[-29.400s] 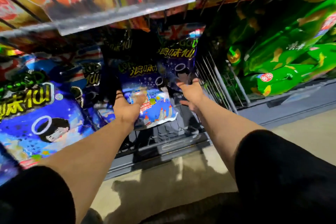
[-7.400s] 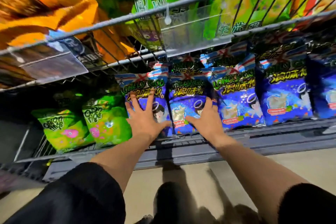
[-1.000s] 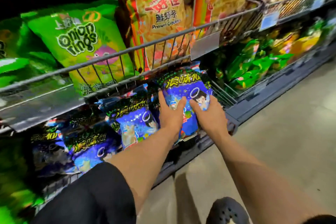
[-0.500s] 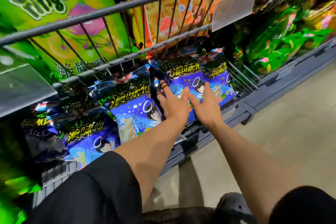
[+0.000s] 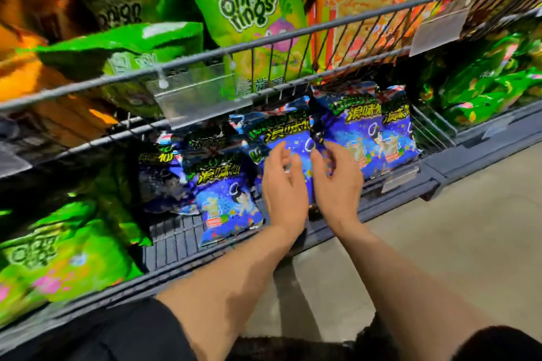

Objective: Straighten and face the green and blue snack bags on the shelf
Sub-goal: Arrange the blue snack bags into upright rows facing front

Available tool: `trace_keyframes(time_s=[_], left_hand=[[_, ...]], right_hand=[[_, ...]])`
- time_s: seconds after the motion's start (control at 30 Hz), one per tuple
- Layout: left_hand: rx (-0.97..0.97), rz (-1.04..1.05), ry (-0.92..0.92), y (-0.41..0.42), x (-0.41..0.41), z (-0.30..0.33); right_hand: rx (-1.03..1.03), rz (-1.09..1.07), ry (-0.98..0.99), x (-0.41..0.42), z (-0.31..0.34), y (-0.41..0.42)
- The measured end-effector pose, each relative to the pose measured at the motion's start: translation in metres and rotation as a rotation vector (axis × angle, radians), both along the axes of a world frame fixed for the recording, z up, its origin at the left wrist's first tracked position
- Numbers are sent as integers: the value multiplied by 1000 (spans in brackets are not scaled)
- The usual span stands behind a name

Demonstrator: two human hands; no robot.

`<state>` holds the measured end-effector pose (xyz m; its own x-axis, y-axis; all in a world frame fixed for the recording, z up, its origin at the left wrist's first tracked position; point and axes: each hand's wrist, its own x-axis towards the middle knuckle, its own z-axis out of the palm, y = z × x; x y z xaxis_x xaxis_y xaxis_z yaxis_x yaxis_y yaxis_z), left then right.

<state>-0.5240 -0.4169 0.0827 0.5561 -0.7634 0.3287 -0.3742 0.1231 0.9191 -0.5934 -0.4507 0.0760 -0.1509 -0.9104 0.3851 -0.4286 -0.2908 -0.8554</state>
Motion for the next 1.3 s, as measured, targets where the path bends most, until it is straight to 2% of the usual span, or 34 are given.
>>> trace_keyframes(time_s=[0.17, 0.27, 0.33, 0.47, 0.57, 0.67, 0.8, 1.0, 1.13, 1.2, 1.3], left_hand=[[100, 263, -34, 40, 97, -15], [257, 388, -42, 50, 157, -38], [374, 409, 28, 50, 186, -55], [537, 279, 317, 30, 215, -80], [548, 121, 544, 15, 217, -85], [492, 26, 665, 8, 217, -82], [423, 91, 618, 20, 235, -74], [433, 117, 398, 69, 291, -38], [465, 300, 372, 87, 322, -18], [449, 293, 342, 96, 334, -11], [489, 165, 359, 114, 343, -5]], right_hand=[[66, 251, 40, 81, -15, 40], [144, 364, 163, 127, -34, 47], [207, 379, 261, 151, -47, 45], [465, 333, 300, 174, -68, 24], [667, 277, 245, 179, -86, 1], [752, 298, 123, 187, -96, -13], [663, 388, 101, 208, -98, -1], [566, 728, -62, 220, -77, 22], [535, 656, 39, 234, -80, 19], [599, 625, -6, 247, -81, 12], [608, 547, -23, 268, -92, 2]])
